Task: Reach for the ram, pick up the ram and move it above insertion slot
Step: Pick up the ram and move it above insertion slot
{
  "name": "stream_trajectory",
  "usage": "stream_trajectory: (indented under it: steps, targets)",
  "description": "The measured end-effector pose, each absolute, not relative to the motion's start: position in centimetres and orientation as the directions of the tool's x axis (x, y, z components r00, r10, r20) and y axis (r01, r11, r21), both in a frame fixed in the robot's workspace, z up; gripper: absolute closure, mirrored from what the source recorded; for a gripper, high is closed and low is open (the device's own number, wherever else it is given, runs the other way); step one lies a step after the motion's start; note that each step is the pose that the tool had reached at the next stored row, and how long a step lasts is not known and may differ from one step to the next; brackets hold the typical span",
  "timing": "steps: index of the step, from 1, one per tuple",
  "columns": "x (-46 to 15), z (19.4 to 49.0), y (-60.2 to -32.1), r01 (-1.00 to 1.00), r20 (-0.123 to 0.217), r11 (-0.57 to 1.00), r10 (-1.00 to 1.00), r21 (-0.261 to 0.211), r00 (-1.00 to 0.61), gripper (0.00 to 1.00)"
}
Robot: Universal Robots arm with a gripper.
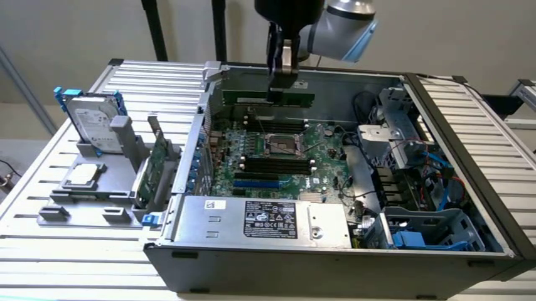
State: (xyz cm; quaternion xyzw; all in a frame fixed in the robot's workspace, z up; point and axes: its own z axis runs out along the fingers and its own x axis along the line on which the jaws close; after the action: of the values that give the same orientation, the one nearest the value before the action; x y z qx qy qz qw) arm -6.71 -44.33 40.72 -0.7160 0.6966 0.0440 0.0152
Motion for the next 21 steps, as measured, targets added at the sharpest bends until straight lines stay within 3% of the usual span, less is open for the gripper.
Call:
stream_trajectory:
  steps: [14, 21]
  targets:
    - [-5.6, 38.9, -42.8, -0.999, -0.08, 0.001, -0.997, 0.039, -0.004, 0.87]
    - [-5.1, 38.7, -42.2, -0.999, -0.063, 0.012, -0.998, 0.039, -0.014, 0.87]
